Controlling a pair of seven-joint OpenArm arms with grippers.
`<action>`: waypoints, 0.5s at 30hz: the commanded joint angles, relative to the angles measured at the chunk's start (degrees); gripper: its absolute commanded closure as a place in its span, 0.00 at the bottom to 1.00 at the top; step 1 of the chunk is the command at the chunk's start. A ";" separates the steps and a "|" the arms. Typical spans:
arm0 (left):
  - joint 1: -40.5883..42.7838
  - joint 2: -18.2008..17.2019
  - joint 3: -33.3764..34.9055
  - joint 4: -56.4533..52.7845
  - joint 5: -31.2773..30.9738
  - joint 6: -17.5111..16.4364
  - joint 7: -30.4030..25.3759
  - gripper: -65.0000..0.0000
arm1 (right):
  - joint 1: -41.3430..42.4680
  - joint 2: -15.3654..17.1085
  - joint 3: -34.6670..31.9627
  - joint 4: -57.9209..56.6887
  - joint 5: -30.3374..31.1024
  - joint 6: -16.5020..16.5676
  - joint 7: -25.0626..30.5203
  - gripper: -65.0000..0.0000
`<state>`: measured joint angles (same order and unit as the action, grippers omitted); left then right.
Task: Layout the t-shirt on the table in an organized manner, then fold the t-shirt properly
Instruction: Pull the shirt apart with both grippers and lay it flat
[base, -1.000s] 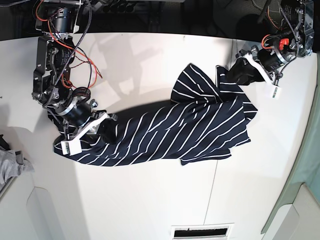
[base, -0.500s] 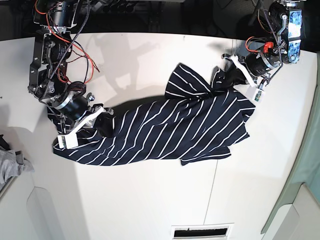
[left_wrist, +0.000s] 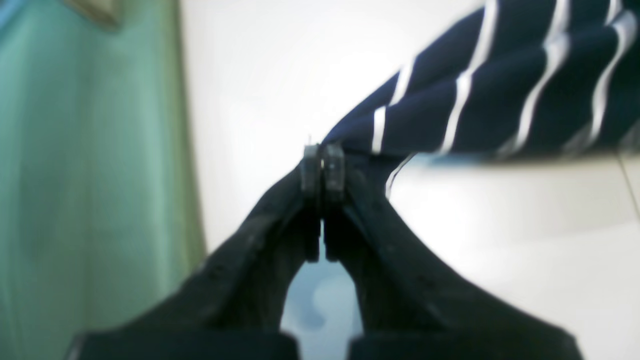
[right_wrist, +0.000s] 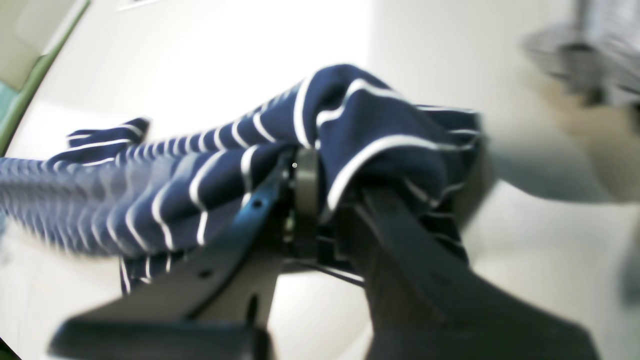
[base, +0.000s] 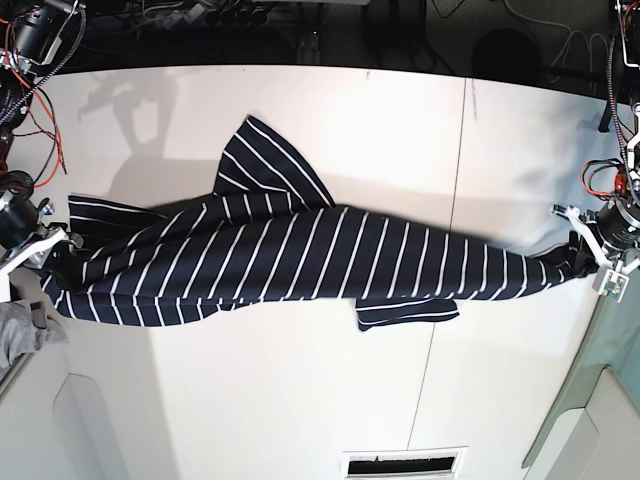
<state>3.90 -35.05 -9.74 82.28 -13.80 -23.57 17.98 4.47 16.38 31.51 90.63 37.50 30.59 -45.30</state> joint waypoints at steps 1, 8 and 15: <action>-0.92 -1.01 -0.46 1.25 -0.46 -1.07 -1.05 1.00 | 0.46 1.11 0.44 0.98 0.98 0.26 1.53 0.90; -0.70 1.53 -0.44 1.38 -5.75 -7.96 0.98 1.00 | -2.82 -0.59 -0.76 0.81 2.64 -0.35 -3.58 0.31; 0.42 2.64 -0.46 1.38 -6.88 -7.98 2.36 1.00 | -14.56 -5.73 -1.46 0.87 11.43 2.69 -4.83 0.31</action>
<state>4.89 -31.29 -9.72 82.83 -20.08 -31.53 21.08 -10.66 10.31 30.06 90.54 47.40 32.53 -51.05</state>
